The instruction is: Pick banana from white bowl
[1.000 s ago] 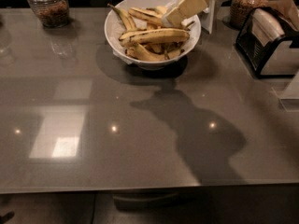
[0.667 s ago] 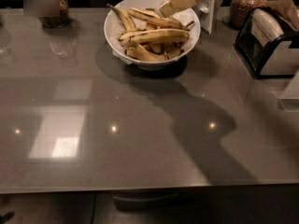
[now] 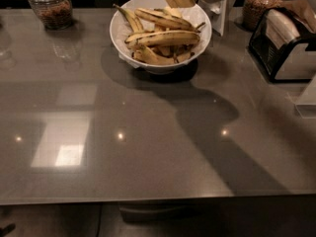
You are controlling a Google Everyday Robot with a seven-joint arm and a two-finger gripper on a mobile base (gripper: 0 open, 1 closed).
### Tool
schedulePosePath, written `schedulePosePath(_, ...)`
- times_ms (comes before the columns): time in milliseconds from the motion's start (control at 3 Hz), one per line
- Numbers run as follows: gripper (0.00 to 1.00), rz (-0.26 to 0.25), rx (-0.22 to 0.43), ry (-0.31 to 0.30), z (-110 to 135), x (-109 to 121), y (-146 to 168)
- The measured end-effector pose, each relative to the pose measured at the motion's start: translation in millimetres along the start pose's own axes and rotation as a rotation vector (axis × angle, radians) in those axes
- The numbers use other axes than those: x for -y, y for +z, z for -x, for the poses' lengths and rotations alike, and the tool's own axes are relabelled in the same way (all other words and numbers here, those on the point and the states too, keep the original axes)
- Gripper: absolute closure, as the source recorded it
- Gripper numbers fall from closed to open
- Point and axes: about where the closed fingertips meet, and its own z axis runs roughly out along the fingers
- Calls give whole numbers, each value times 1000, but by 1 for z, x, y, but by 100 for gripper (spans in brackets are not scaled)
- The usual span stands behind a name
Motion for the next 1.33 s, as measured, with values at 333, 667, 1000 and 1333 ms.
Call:
schedulePosePath(333,57,28,-4,17,-4,-8,12)
schedulePosePath(667,54,28,-4,17,-4,-8,12)
schedulePosePath(1000,51,54,11,37,0,-22,14)
schedulePosePath(1333,50,75,18,54,3,-32,16)
